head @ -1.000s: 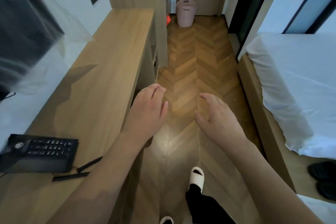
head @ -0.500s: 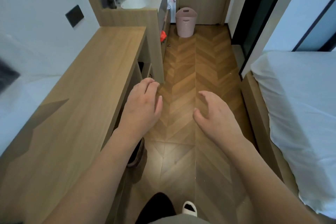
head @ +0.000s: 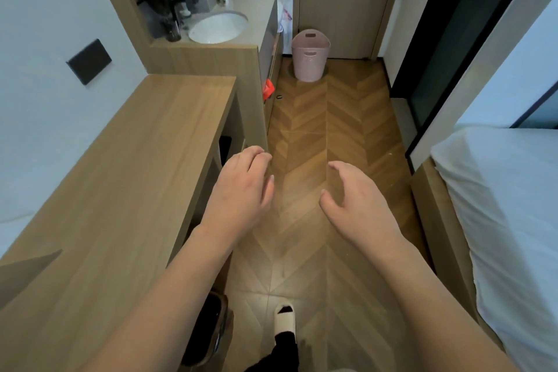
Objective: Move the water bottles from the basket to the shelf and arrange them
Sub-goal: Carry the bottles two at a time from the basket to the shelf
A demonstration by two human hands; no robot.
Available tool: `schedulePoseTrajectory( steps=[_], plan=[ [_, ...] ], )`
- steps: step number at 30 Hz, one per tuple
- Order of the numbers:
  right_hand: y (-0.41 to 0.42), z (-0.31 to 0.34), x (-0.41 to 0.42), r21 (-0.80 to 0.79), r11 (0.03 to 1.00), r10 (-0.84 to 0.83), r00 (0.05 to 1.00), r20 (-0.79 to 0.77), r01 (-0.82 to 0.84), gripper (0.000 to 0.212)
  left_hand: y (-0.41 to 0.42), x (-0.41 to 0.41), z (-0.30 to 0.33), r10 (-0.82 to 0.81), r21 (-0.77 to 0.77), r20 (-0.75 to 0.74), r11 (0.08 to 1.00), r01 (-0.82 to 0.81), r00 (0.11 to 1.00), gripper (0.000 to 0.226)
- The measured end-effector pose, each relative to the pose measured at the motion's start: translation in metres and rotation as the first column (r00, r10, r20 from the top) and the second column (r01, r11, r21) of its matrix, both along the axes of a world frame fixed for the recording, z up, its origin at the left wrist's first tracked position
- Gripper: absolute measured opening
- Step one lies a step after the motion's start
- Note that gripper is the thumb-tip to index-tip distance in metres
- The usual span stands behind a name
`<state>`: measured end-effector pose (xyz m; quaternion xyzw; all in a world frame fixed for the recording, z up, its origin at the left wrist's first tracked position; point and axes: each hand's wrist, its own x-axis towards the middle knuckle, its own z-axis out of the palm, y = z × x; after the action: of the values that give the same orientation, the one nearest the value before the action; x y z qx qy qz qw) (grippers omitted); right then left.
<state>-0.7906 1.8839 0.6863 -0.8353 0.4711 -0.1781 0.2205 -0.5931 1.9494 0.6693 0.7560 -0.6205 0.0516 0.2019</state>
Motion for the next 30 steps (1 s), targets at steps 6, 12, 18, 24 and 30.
schedulePoseTrajectory(
  steps=[6,12,18,24,30],
  plan=[
    [-0.099,0.002,0.046,0.022,0.999,-0.033,0.999,-0.024,0.033,0.056,-0.110,0.056,0.006,-0.030,0.004,-0.029,1.000,0.030,0.999,0.037],
    [-0.194,-0.001,0.067,0.058,0.995,-0.083,0.996,-0.029,0.084,0.057,-0.211,0.083,0.004,-0.067,0.015,-0.036,0.998,0.068,0.997,0.037],
    [-0.316,-0.020,0.094,0.057,0.993,-0.106,0.994,-0.014,0.107,0.057,-0.338,0.113,-0.007,-0.103,-0.007,0.000,0.995,0.103,0.995,0.035],
    [-0.440,-0.018,0.116,0.079,0.991,-0.107,0.994,0.009,0.106,0.056,-0.464,0.134,0.003,-0.145,-0.002,0.022,0.989,0.146,0.989,0.035],
    [-0.560,-0.009,0.137,0.080,0.992,-0.099,0.995,0.011,0.098,0.056,-0.591,0.153,0.012,-0.141,0.017,-0.001,0.990,0.141,0.990,0.038]
  ],
)
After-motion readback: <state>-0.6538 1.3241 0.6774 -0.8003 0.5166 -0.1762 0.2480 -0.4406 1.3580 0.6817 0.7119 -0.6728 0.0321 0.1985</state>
